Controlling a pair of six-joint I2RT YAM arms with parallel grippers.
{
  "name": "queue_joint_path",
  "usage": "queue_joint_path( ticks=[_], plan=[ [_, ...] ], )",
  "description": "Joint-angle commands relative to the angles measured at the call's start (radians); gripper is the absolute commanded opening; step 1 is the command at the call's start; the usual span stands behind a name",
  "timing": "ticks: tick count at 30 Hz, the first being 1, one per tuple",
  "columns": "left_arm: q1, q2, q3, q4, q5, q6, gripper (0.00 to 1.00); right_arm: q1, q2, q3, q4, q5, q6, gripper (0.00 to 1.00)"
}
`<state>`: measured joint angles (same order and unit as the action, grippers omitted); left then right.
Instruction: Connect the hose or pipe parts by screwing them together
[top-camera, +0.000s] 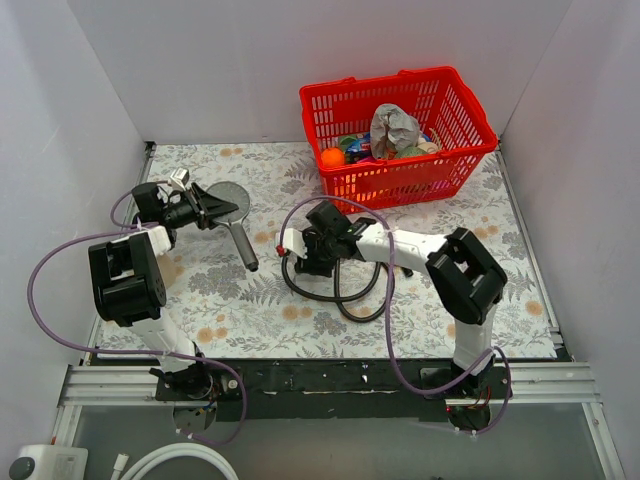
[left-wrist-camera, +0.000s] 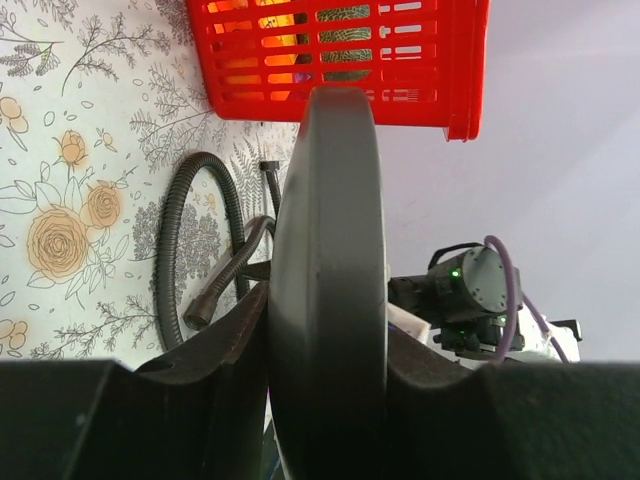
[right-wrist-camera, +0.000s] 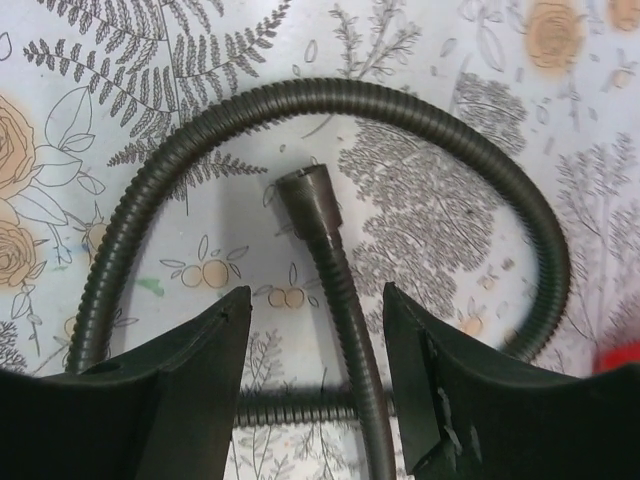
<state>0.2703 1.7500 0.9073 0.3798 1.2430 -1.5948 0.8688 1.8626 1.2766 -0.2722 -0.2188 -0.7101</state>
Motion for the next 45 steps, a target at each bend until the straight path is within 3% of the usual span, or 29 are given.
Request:
queue_joint_path(
  ticks=[1,8,16,23,28,31,36,38,45],
  plan=[
    [0.012,-0.058,-0.019,0.013,0.03,0.016,0.0,-0.001,0.066,0.064,0.028,-0.082,-0.074,0.63],
    [0.03,-0.057,0.013,-0.064,0.038,0.055,0.0,-0.001,0.141,0.125,0.065,-0.125,-0.072,0.6],
    [0.046,-0.073,0.018,-0.107,0.045,0.084,0.0,-0.001,0.205,0.172,0.022,-0.125,-0.051,0.41],
    [0.047,-0.084,0.022,-0.15,0.047,0.117,0.0,-0.002,0.184,0.125,0.034,-0.094,-0.049,0.39],
    [0.047,-0.095,0.022,-0.186,0.035,0.154,0.0,-0.002,0.201,0.138,-0.005,-0.068,-0.043,0.27],
    [0.046,-0.107,0.013,-0.209,0.01,0.183,0.0,-0.002,0.191,0.151,0.001,-0.053,-0.014,0.06],
    [0.02,-0.144,-0.004,-0.206,-0.048,0.205,0.0,-0.001,0.089,0.262,-0.055,-0.129,0.234,0.01],
    [-0.006,-0.152,-0.019,-0.152,-0.086,0.171,0.0,0.022,0.015,0.189,0.002,-0.195,0.326,0.01],
    [-0.051,-0.207,-0.125,0.094,-0.162,0.004,0.0,0.186,-0.319,-0.236,0.348,-0.111,0.696,0.01]
  ],
)
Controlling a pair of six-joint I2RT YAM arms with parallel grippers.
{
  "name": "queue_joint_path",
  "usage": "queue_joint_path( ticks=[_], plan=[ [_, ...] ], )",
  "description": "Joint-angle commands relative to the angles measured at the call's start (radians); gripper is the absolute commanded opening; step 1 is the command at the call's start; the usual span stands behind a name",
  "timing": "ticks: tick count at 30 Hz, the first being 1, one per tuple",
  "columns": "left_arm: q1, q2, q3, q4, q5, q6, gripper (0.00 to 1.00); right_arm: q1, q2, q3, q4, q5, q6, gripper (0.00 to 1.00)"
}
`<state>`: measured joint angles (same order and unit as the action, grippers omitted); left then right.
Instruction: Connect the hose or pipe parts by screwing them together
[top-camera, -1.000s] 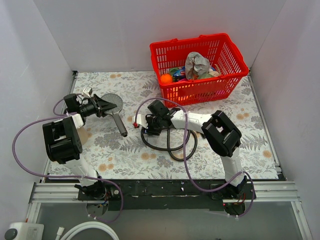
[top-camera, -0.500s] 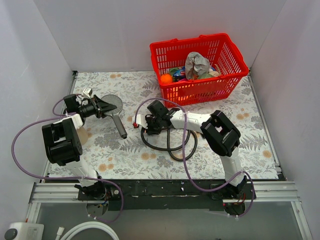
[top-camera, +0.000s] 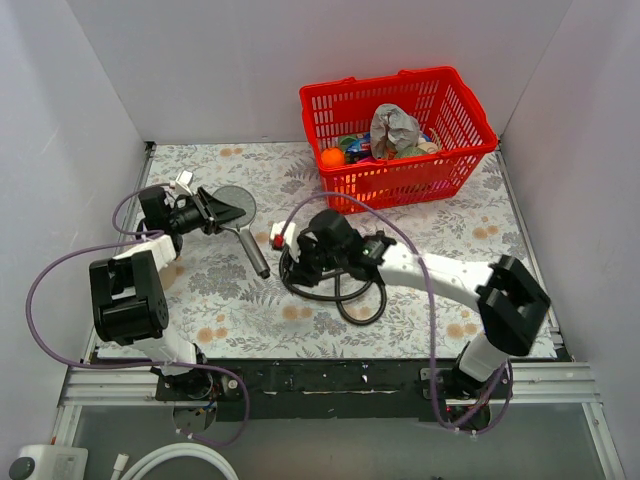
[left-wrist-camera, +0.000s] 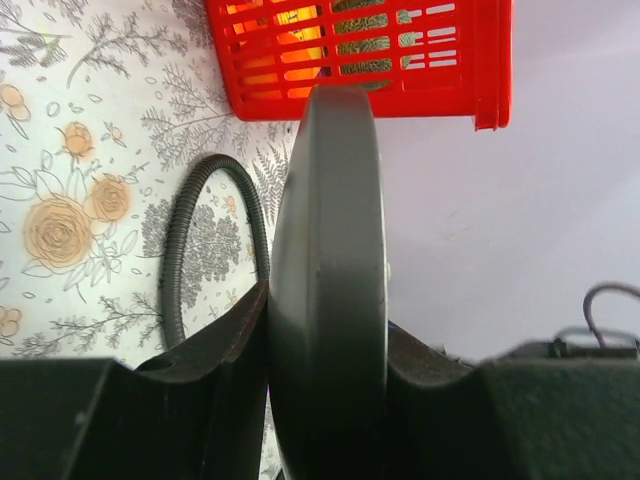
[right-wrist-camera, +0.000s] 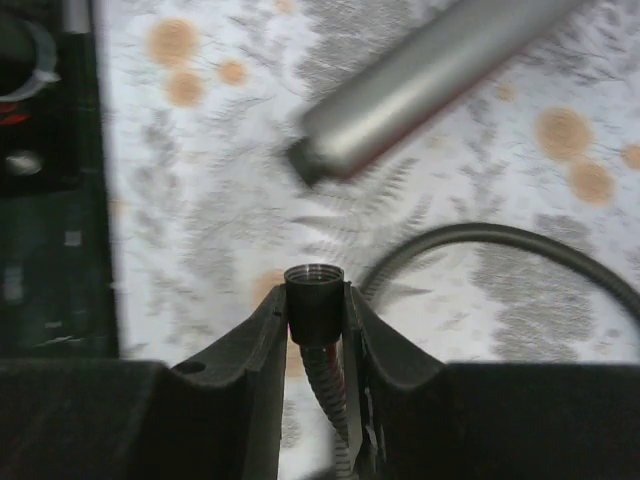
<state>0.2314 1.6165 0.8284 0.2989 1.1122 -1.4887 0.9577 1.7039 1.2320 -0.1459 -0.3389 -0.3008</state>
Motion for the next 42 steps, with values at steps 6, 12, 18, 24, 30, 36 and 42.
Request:
queue_joint_path(
  ticks=[6,12,18,24,30,36,42],
  plan=[
    [-0.023,-0.105,-0.121,0.218,-0.045,-0.099,0.0,0.207,-0.172,-0.286,0.339,0.11,0.488,0.01],
    [-0.026,-0.174,-0.173,0.192,-0.098,-0.053,0.0,0.219,-0.15,-0.255,0.345,0.319,0.58,0.01],
    [-0.026,-0.19,-0.216,0.203,-0.112,-0.041,0.0,0.23,-0.107,-0.209,0.353,0.476,0.578,0.01],
    [-0.026,-0.191,-0.244,0.221,-0.126,-0.042,0.0,0.233,-0.078,-0.178,0.364,0.459,0.569,0.01],
    [-0.029,-0.217,-0.268,0.232,-0.141,-0.041,0.0,0.231,-0.067,-0.172,0.385,0.459,0.586,0.01],
    [-0.046,-0.277,-0.322,0.279,-0.201,-0.036,0.0,0.231,-0.041,-0.154,0.437,0.454,0.611,0.01],
    [-0.067,-0.282,-0.345,0.305,-0.252,-0.018,0.0,0.217,-0.016,-0.112,0.472,0.537,0.652,0.01]
  ],
)
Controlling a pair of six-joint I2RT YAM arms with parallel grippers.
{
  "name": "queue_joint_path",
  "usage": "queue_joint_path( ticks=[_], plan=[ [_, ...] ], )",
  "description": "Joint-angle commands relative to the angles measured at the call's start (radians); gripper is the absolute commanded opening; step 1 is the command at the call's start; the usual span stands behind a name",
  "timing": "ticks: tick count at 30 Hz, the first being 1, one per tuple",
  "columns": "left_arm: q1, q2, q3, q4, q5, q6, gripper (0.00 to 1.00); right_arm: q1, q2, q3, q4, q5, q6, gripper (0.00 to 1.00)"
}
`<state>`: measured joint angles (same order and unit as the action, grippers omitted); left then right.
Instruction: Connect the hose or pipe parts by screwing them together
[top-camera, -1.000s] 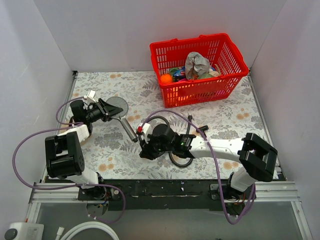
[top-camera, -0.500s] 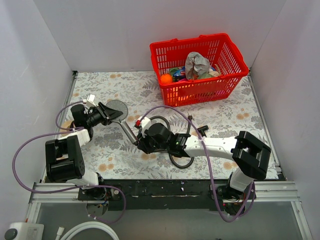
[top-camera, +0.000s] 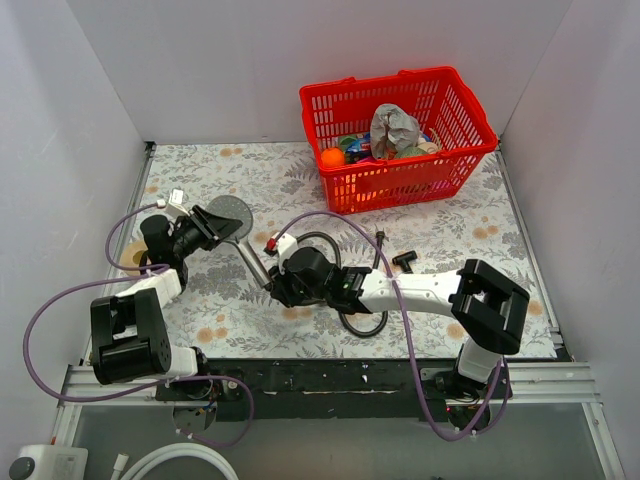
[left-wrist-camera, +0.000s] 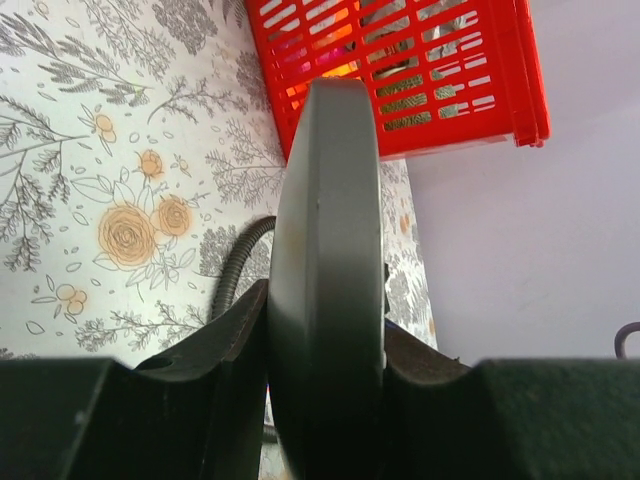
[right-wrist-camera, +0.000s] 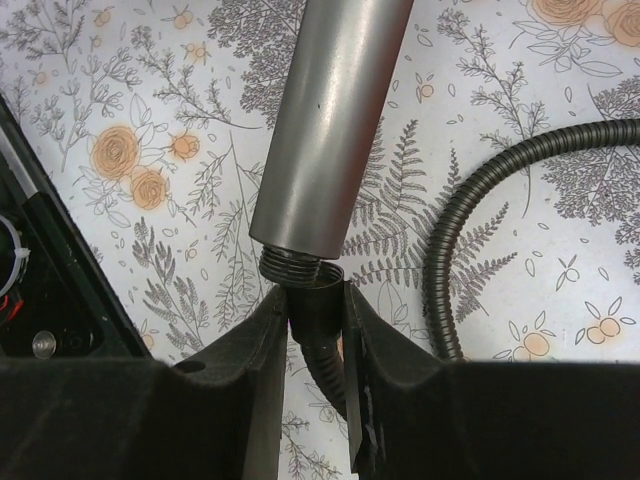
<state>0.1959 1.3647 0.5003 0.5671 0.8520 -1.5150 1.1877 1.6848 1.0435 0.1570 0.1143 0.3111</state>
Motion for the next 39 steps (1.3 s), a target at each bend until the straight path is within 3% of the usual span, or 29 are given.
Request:
queue_joint_path(
  ticks=[1,10,18,31,35,39],
  plan=[
    [-0.038,-0.027,-0.019,0.043,0.006,0.009,0.0,-0.02,0.006,0.081,0.177,0.084,0.04,0.01],
    [-0.049,-0.036,-0.034,0.059,0.019,0.039,0.0,-0.057,0.046,0.15,0.2,0.128,0.128,0.01],
    [-0.05,-0.019,-0.028,0.073,0.087,0.116,0.0,-0.123,0.032,0.101,0.311,0.105,0.246,0.01],
    [-0.056,0.027,-0.025,0.108,0.15,0.107,0.0,-0.161,-0.004,-0.053,0.569,-0.065,0.339,0.01],
    [-0.044,0.025,0.004,0.088,0.119,0.093,0.0,-0.166,0.041,0.045,0.347,-0.135,0.286,0.01],
    [0.031,0.089,0.075,0.074,0.13,0.039,0.0,-0.162,0.023,-0.084,0.312,-0.195,0.267,0.01]
  ],
)
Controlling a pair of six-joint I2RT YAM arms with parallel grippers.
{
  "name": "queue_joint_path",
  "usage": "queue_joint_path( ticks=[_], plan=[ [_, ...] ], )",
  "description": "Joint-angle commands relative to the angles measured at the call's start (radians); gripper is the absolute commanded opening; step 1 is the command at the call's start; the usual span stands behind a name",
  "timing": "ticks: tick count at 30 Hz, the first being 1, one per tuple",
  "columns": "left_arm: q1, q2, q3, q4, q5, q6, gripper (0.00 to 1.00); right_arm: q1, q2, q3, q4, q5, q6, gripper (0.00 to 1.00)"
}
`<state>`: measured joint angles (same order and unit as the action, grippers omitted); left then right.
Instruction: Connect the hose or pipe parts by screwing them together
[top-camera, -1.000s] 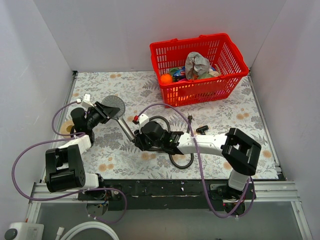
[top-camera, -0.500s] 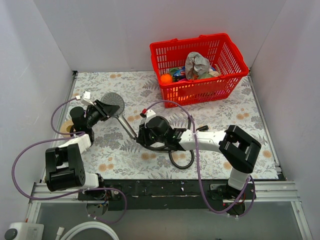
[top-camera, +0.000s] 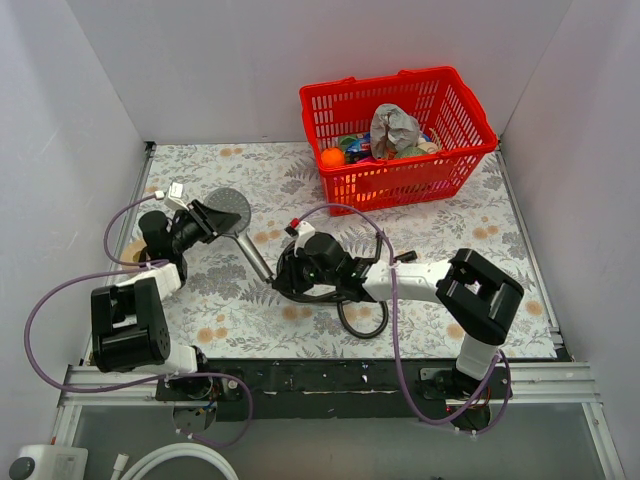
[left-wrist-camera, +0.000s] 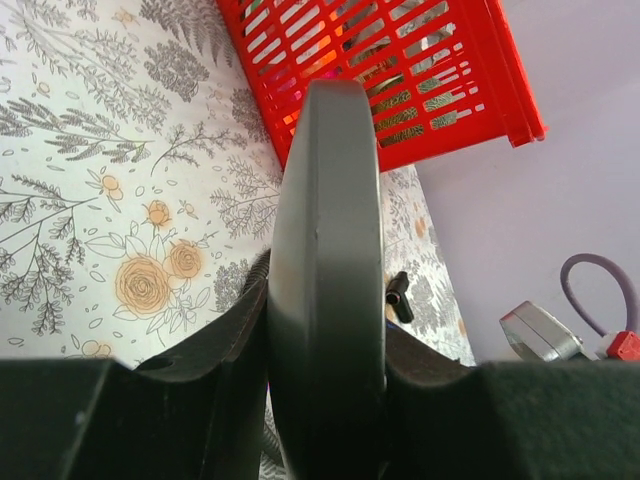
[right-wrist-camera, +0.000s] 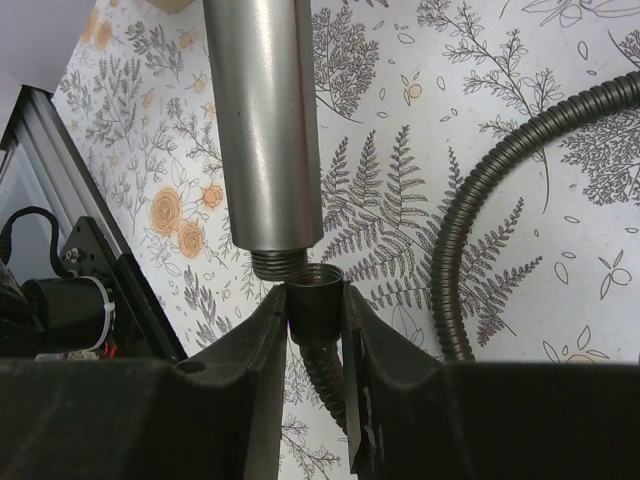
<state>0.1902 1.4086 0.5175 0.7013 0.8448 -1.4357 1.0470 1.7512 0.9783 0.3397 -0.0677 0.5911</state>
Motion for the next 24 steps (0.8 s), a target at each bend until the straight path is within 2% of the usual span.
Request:
queue_joint_path(
  ticks=[1,5,9,14,17,22,24],
  plan=[
    [0.051,0.055,0.065,-0.066,0.131,-0.042,0.0,-0.018,-0.054,-0.042,0.118,-0.014,-0.022,0.01],
    [0.077,0.075,0.078,-0.105,0.131,-0.005,0.0,0.028,-0.039,-0.055,0.009,-0.014,-0.111,0.01],
    [0.077,0.056,0.046,-0.1,0.132,0.0,0.0,0.08,0.024,0.039,-0.213,0.046,-0.201,0.01],
    [0.078,0.039,0.029,-0.138,0.108,0.038,0.0,0.139,0.108,0.129,-0.369,0.101,-0.263,0.01],
    [0.083,0.052,0.029,-0.123,0.117,0.017,0.0,0.148,0.134,0.148,-0.4,0.126,-0.267,0.01],
    [0.089,0.064,0.033,-0.12,0.12,0.012,0.0,0.151,0.163,0.169,-0.427,0.112,-0.274,0.27],
    [0.095,0.066,0.035,-0.126,0.122,0.015,0.0,0.151,0.154,0.163,-0.429,0.117,-0.281,0.55]
  ],
)
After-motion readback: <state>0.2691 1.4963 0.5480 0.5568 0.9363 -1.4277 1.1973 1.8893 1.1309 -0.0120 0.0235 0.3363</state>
